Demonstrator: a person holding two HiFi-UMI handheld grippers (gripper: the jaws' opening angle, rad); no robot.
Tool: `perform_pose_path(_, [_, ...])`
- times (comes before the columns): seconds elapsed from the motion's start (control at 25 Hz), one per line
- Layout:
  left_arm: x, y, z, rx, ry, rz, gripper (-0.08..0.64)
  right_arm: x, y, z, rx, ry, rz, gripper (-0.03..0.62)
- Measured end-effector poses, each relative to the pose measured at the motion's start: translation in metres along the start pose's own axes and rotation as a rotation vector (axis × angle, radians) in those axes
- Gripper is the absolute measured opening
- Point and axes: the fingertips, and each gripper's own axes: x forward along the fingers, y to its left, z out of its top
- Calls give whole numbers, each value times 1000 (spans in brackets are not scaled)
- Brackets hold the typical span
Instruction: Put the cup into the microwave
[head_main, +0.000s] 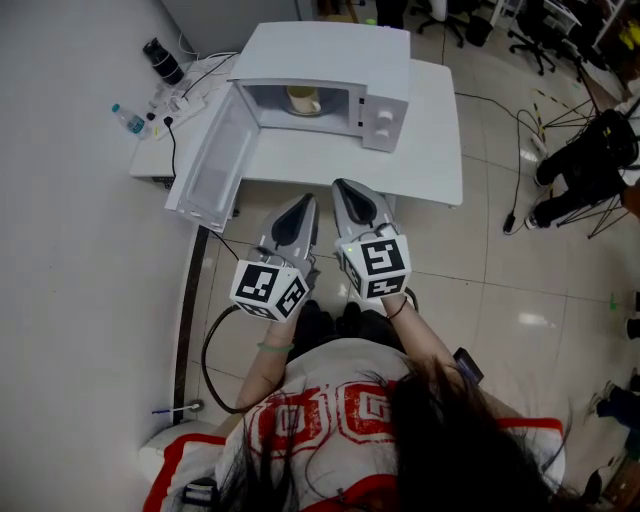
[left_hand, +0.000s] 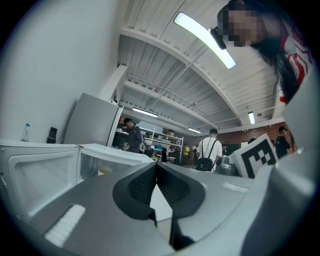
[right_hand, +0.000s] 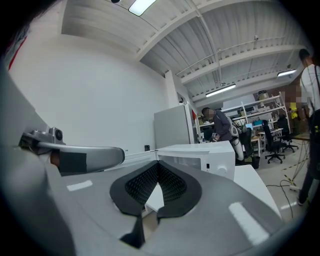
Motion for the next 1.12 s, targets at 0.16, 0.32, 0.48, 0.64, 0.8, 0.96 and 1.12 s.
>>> perform_pose_path(0.16, [-5, 6, 2, -1, 4, -4, -11, 1, 8, 2, -6, -5, -7, 0])
perform_pose_path(0.32, [-11, 17, 7, -2, -1, 2, -11, 4, 18, 3, -9, -3, -10, 1])
perform_pose_path(0.48, [-13, 25, 12, -11, -13, -1, -11, 7, 23, 5, -22, -4, -19, 0])
perform_pose_path(0.64, [-14, 25, 11, -18, -17, -13, -11, 7, 25, 4, -20, 2, -23, 0])
perform_pose_path(0.8, [-16, 26, 11, -25, -17, -17, -11, 8, 27, 4, -19, 5, -28, 0])
perform_pose_path(0.96, [-18, 30, 11, -30, -20, -12, -11, 10, 27, 3, -19, 9, -30, 0])
perform_pose_path(1.12, [-17, 31, 12, -35, -20, -13, -11, 13, 28, 5, -15, 5, -28, 0])
